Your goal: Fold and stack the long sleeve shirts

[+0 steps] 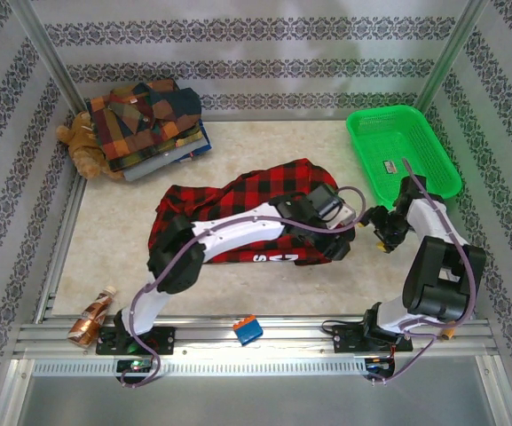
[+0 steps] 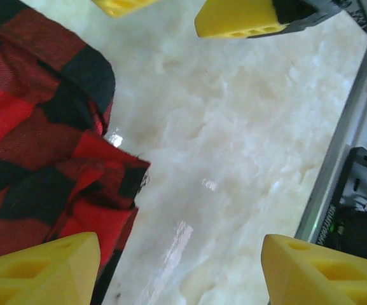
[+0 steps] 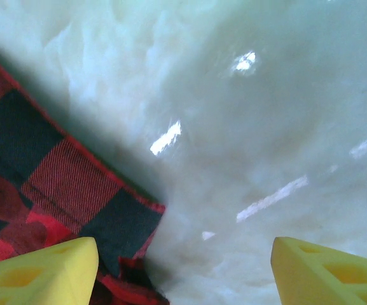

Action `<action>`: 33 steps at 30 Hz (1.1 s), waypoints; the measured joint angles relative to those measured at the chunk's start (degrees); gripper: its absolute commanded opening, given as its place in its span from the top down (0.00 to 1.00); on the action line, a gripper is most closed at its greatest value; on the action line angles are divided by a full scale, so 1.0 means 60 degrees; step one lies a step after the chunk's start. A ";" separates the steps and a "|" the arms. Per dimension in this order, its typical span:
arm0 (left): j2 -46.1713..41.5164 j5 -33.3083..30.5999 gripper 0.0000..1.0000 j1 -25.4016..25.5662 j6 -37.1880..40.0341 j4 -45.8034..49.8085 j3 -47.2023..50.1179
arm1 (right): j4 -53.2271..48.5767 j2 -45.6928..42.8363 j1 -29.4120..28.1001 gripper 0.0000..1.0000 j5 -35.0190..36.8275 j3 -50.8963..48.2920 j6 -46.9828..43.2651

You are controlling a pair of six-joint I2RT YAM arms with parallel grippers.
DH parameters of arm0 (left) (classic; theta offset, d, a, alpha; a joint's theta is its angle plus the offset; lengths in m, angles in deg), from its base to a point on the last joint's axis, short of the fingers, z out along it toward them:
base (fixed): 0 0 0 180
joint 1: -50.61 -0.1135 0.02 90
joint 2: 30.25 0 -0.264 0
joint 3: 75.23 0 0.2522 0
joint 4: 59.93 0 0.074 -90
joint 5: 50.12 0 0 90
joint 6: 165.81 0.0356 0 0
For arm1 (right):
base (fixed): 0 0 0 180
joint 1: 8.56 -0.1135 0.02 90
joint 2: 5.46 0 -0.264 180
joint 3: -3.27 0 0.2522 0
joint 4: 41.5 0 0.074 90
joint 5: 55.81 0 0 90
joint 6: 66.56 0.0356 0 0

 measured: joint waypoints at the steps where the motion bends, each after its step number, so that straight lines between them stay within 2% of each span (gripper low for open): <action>1: 0.0412 -0.0073 0.32 0.0069 0.0018 0.0295 -0.0557 | 0.0011 0.0051 0.0208 0.27 -0.0080 0.0004 -0.0069; 6: 0.2240 -0.0801 0.33 0.0310 0.0058 0.1603 -0.3027 | 0.0011 0.0102 0.1093 0.27 -0.0430 0.0004 -0.0488; 10: 0.3340 -0.1668 0.33 0.0495 0.0055 0.2608 -0.4430 | 0.0080 0.0102 0.1330 0.27 -0.0637 -0.0058 -0.0648; 17: 0.3614 -0.2922 0.35 0.0554 0.0087 0.3355 -0.4564 | 0.0135 0.0109 0.1330 0.27 -0.0954 -0.0178 -0.0696; 22: 0.3614 -0.3381 0.40 0.0554 0.0215 0.3384 -0.4561 | 0.0171 0.0153 0.1330 0.27 -0.1093 -0.0178 -0.0692; 23: 0.3614 -0.3410 0.43 0.0557 0.0226 0.3384 -0.4564 | 0.0171 0.0157 0.1330 0.28 -0.1093 -0.0178 -0.0696; 24: 0.3617 -0.3475 0.51 0.0557 0.0251 0.3384 -0.4561 | 0.0171 0.0157 0.1330 0.28 -0.1096 -0.0178 -0.0692; 25: 0.3632 -0.3523 0.70 0.0557 0.0270 0.3381 -0.4564 | 0.0189 0.0157 0.1330 0.28 -0.1126 -0.0182 -0.0692; 26: 0.3636 -0.3599 0.77 0.0557 0.0295 0.3381 -0.4561 | 0.0240 0.0157 0.1326 0.28 -0.1177 -0.0208 -0.0688; 31: 0.3636 -0.3756 0.97 0.0554 0.0397 0.3319 -0.4561 | 0.0408 0.0149 0.1304 0.29 -0.1377 -0.0608 -0.0678; 33: 0.3610 -0.3752 1.00 0.0546 0.0444 0.3289 -0.4524 | 0.0408 0.0109 0.1304 0.28 -0.1381 -0.0754 -0.0659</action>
